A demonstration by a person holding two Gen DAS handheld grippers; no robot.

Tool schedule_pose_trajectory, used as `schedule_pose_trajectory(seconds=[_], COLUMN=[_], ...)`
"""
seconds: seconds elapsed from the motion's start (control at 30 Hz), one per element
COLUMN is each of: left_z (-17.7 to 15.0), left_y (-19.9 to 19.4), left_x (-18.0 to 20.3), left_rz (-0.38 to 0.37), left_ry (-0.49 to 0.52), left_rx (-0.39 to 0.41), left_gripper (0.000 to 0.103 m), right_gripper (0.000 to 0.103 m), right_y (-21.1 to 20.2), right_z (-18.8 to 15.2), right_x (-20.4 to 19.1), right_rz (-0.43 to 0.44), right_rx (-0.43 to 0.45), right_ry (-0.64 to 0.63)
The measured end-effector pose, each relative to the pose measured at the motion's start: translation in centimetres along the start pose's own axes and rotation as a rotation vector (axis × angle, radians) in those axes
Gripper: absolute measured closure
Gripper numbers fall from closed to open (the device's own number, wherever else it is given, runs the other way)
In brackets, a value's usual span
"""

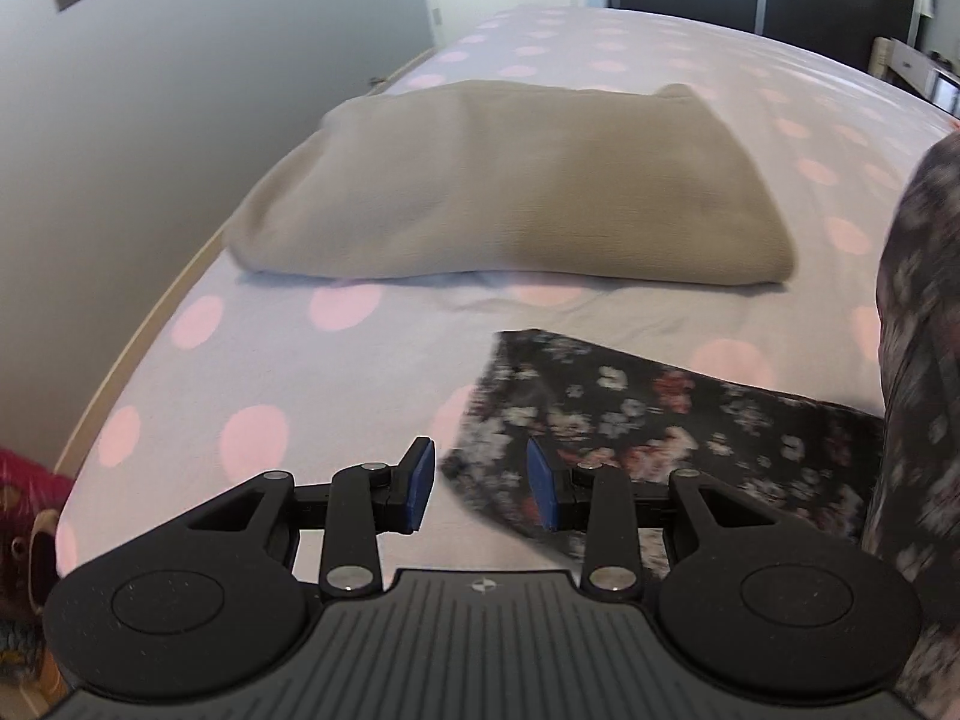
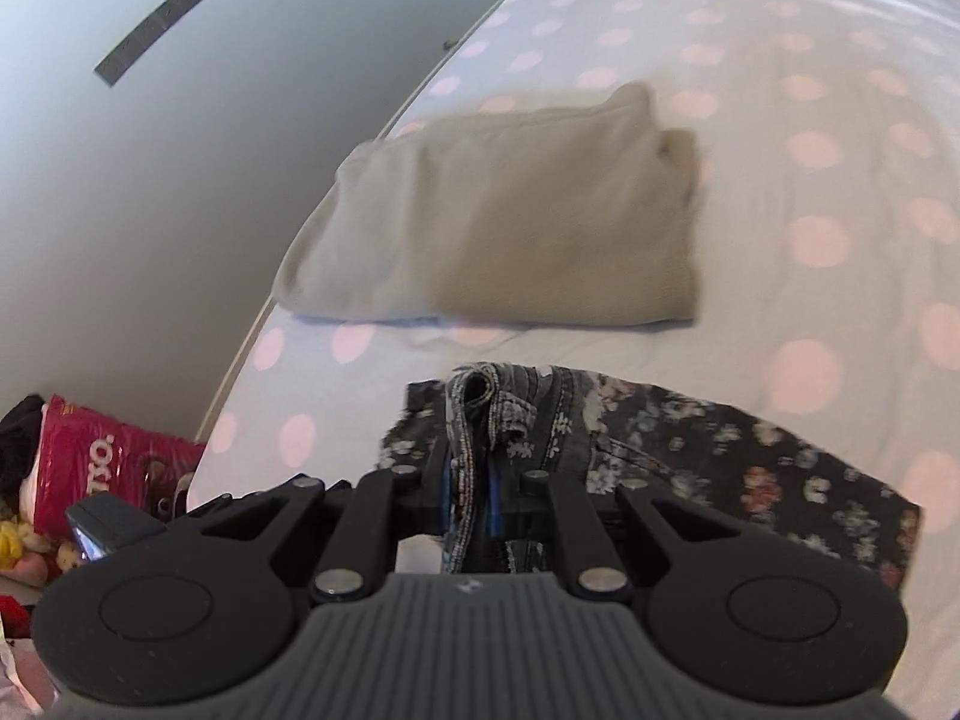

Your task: Fold clothes

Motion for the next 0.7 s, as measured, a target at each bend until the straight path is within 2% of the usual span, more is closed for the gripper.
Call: schedule_pose_trajectory(seconds=[0.1,0.27,0.37,0.5,0.63,0.7], left_z=[0.2,0.2,0.1,0.2,0.3,0.2], left_y=[0.1,0.5,0.7,1.1,1.4,1.7], left_x=[-1.4,-2.8,-3.4,-4.0,-4.2,-3.9], left_rz=[0.009,0.049,0.065,0.079,0.066,0.032], left_ry=[-0.036,-0.044,-0.048,-0.065,-0.092,-0.096], left_rx=[0.002,0.003,0.0,-0.001,0.0,0.004], left_gripper=[0.071,0.071,0.071,0.071,0.071,0.071], right_gripper=[0.091,0.09,0.088,0.08,0.076,0.076], right_y=[3.9,10.5,13.2,14.0,11.8,10.8], right_z=[0.7,0.9,0.8,1.0,1.3,1.2], right_x=[-1.8,-0.8,-0.4,-1.0,-1.8,-1.4], right_rz=[-0.006,-0.067,-0.055,-0.02,0.012,0.008], right_rx=[-0.015,-0.049,-0.08,-0.083,-0.043,-0.031], right_ry=[-0.004,0.045,0.055,0.043,-0.015,-0.032])
Point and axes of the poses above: each gripper's, at about its wrist camera, not at the fingertips, and y roughly the way its jaws point, x to its right, z to its top, the point moved 10 cm from there along y, roughly the way its jaws point, and after that the axes turned 7 degrees about y, right-handed, at the moved point
